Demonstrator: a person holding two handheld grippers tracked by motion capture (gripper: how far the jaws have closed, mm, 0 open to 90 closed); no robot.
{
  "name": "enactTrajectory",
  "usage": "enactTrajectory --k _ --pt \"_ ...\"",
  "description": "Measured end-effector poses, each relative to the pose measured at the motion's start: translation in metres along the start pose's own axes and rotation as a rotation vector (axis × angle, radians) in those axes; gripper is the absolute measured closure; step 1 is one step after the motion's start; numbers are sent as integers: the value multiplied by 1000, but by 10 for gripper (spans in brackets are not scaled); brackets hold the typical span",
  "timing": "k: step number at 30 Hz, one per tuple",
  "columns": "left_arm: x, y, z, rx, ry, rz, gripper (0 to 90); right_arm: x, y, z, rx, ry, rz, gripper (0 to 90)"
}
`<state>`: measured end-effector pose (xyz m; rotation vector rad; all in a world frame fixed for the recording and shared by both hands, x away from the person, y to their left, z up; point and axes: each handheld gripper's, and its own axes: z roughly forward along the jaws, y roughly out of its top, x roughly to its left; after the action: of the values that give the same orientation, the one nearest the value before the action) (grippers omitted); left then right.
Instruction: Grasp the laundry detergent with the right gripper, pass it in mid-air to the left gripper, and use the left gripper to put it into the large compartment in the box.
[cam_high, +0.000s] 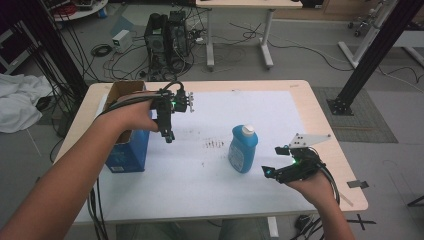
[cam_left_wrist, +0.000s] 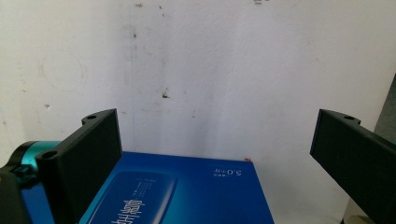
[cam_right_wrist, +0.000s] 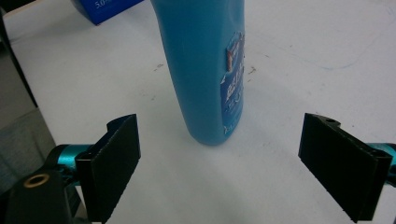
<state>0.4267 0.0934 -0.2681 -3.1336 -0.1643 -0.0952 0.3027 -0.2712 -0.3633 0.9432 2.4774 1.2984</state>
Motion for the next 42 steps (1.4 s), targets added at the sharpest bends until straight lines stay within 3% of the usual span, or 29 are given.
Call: enactTrajectory --k 3,4,8,16,18,21,22,32,34,38,39,42 --pt "-2 0 -1 -9 -3 -4 20 5 -9 9 -23 -16 17 118" --pt "-2 0 -2 5 2 14 20 8 -12 12 -17 -21 34 118" --pt "-6 0 -2 -4 4 8 20 13 -19 30 -29 -58 34 118" --pt "-7 0 -2 -5 8 12 19 20 -21 54 -35 -103 71 118" --pt "-8 -1 -1 -7 8 15 20 21 -22 61 -50 -116 63 118" --pt "-8 -2 0 -6 -3 11 20 23 -22 69 -73 -137 89 118" --pt "-8 -3 1 -2 6 17 20 24 -22 72 -86 -152 75 118" --pt "-8 -5 4 -2 -6 11 20 33 -19 92 -168 -209 101 118" --pt "-8 -5 4 -3 -7 14 20 32 -17 96 -177 -225 76 118" --pt "-9 -5 5 -9 -10 10 20 34 -14 101 -194 -237 93 118" --pt "-9 -5 5 -5 -10 15 20 32 -14 102 -202 -245 64 118" --pt "-9 -5 6 -6 -6 9 20 32 -12 103 -216 -258 89 120"
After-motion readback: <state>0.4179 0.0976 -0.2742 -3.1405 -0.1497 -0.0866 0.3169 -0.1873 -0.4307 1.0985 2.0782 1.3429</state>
